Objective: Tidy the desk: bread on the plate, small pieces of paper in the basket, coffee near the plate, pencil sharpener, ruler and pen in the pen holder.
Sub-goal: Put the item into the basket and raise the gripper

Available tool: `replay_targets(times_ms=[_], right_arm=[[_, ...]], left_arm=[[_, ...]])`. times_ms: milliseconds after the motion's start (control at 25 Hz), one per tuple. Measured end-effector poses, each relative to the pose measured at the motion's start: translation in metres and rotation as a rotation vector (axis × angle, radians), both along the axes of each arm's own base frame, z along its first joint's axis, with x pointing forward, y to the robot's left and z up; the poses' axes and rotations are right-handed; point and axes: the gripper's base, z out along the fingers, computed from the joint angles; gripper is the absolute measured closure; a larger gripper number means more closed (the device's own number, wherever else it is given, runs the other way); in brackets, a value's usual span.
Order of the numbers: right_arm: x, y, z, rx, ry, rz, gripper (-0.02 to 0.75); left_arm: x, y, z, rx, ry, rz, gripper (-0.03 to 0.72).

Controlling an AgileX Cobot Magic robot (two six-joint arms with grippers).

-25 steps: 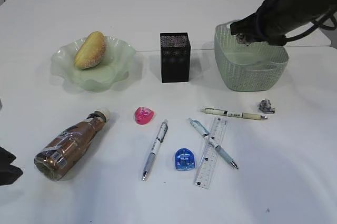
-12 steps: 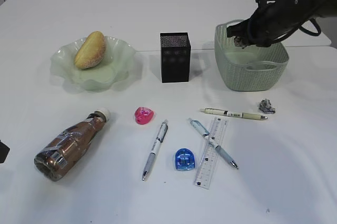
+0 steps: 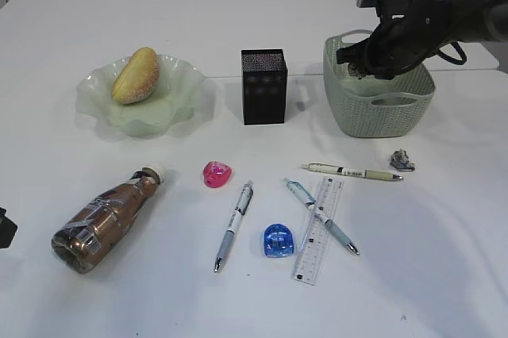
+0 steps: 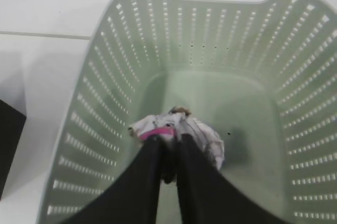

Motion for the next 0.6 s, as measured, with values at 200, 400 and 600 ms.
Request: replay_targets(times_ms=[200,400,600], right_arm=[[0.001,-0.002,0.001,0.001,-0.006,-0.004,0.454],[0.001,-0.006,0.001,0.002,0.0,-0.012,0.302],[-0.007,-0.007,0.024,0.0,0.016,-0.018,0.294]], left_arm=[[0.001,0.0,0.001,-0.001,-0.004,0.0,0.496],[0.001,0.0,0.001,-0.005,-0.002,0.008,0.496],[0.001,0.0,0.001,-0.006,-0.001,0.01,0.496]])
